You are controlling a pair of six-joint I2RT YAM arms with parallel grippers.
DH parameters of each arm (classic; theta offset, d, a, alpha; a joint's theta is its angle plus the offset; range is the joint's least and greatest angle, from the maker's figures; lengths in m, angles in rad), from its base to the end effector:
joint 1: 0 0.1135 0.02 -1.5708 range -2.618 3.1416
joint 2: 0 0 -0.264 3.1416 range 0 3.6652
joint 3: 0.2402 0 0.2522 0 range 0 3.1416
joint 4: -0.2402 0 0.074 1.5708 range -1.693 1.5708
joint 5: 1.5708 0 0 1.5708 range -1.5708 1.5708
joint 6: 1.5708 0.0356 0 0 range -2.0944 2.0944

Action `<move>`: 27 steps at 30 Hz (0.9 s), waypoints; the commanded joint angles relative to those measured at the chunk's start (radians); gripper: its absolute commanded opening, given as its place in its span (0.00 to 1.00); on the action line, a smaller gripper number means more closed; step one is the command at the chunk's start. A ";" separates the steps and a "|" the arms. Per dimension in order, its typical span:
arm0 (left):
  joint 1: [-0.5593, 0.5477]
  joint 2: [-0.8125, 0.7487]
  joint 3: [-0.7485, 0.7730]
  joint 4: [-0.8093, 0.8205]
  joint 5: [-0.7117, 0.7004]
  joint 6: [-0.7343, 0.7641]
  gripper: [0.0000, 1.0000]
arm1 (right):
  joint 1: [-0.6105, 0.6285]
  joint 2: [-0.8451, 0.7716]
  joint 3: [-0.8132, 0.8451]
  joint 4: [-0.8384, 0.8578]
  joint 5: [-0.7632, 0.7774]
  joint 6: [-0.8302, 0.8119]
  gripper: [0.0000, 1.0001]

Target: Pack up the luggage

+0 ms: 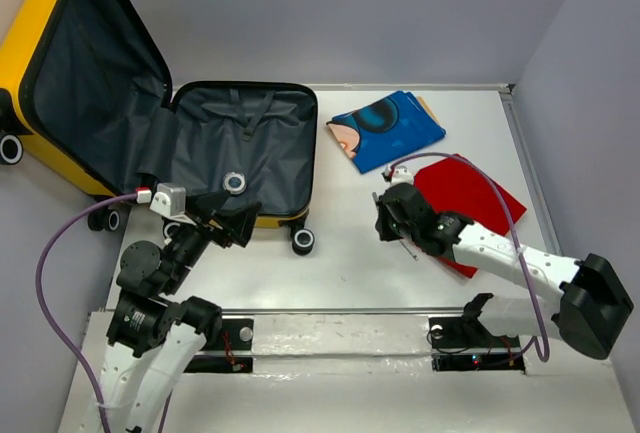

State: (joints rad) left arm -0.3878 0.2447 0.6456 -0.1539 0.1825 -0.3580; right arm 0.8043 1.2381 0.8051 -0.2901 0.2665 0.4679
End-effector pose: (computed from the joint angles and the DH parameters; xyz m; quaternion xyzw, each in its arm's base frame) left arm 0.0639 -0.0331 0.3549 0.0810 0.6109 -0.3383 0.7112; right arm 0.1889 0.1826 0.2430 -0.0974 0.8998 0.1447 0.3998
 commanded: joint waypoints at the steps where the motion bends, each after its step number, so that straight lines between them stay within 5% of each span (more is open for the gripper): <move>1: -0.010 0.011 0.009 0.047 0.026 0.001 0.99 | 0.003 -0.111 -0.139 -0.032 -0.006 0.156 0.17; 5: -0.011 0.031 0.008 0.053 0.041 0.001 0.99 | 0.003 -0.040 -0.144 -0.038 0.028 0.155 0.33; 27: 0.000 0.038 0.006 0.056 0.048 0.002 0.99 | -0.122 0.274 -0.037 0.138 0.010 0.046 0.33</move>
State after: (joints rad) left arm -0.3916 0.2768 0.6456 -0.1539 0.2096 -0.3580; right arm 0.6899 1.4773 0.7109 -0.2192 0.2672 0.5385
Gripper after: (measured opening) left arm 0.990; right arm 0.327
